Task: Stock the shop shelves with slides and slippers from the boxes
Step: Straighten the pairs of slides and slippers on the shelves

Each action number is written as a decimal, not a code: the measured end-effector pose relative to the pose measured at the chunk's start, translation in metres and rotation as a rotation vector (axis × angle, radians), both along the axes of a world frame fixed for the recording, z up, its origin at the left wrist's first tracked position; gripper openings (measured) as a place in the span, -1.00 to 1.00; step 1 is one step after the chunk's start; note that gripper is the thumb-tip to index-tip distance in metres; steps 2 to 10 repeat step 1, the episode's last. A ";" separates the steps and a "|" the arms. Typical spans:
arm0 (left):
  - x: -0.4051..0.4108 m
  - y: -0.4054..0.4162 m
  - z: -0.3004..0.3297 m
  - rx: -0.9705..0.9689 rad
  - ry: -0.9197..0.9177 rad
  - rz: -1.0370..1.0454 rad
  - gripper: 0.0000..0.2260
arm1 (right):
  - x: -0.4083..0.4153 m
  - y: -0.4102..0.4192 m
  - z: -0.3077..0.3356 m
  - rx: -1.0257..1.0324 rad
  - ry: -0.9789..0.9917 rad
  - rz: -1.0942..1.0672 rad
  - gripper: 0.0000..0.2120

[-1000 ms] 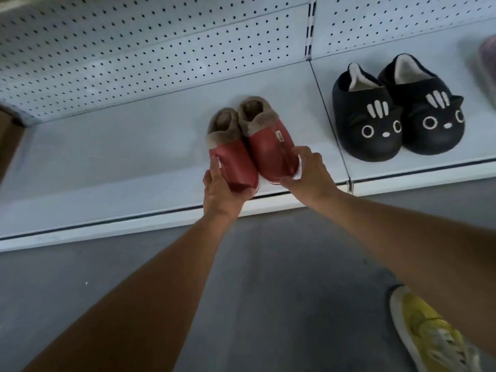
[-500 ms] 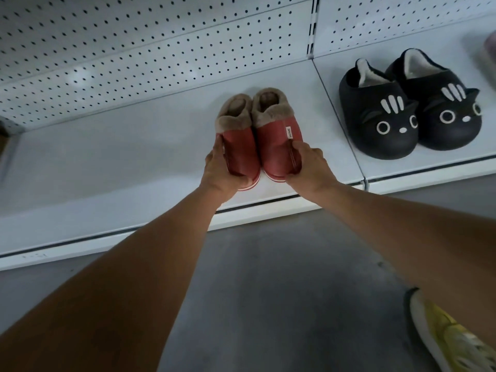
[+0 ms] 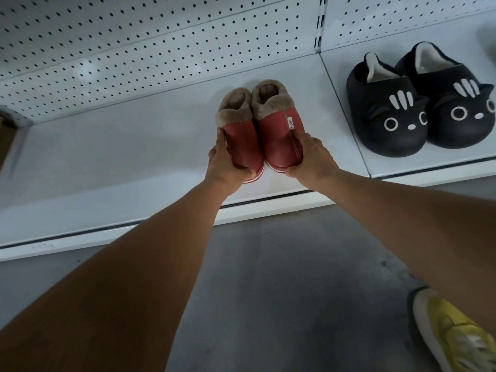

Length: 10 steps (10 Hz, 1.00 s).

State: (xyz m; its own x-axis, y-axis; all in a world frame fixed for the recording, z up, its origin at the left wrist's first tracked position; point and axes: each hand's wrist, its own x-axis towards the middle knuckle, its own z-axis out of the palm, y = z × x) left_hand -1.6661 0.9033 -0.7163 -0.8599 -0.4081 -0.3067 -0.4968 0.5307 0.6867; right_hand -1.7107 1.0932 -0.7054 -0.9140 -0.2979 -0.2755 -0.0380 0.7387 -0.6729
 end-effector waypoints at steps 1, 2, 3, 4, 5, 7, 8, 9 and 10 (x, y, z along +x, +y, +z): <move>0.008 0.005 0.013 -0.050 0.015 0.011 0.00 | 0.006 0.006 0.005 -0.003 -0.014 -0.006 -0.17; 0.008 0.005 0.013 -0.050 0.015 0.011 0.00 | 0.006 0.006 0.005 -0.003 -0.014 -0.006 -0.17; 0.008 0.005 0.013 -0.050 0.015 0.011 0.00 | 0.006 0.006 0.005 -0.003 -0.014 -0.006 -0.17; 0.008 0.005 0.013 -0.050 0.015 0.011 0.00 | 0.006 0.006 0.005 -0.003 -0.014 -0.006 -0.17; 0.008 0.005 0.013 -0.050 0.015 0.011 0.00 | 0.006 0.006 0.005 -0.003 -0.014 -0.006 -0.17; 0.008 0.005 0.013 -0.050 0.015 0.011 0.00 | 0.006 0.006 0.005 -0.003 -0.014 -0.006 -0.17; 0.008 0.005 0.013 -0.050 0.015 0.011 0.00 | 0.006 0.006 0.005 -0.003 -0.014 -0.006 -0.17; 0.008 0.005 0.013 -0.050 0.015 0.011 0.00 | 0.006 0.006 0.005 -0.003 -0.014 -0.006 -0.17; 0.008 0.005 0.013 -0.050 0.015 0.011 0.00 | 0.006 0.006 0.005 -0.003 -0.014 -0.006 -0.17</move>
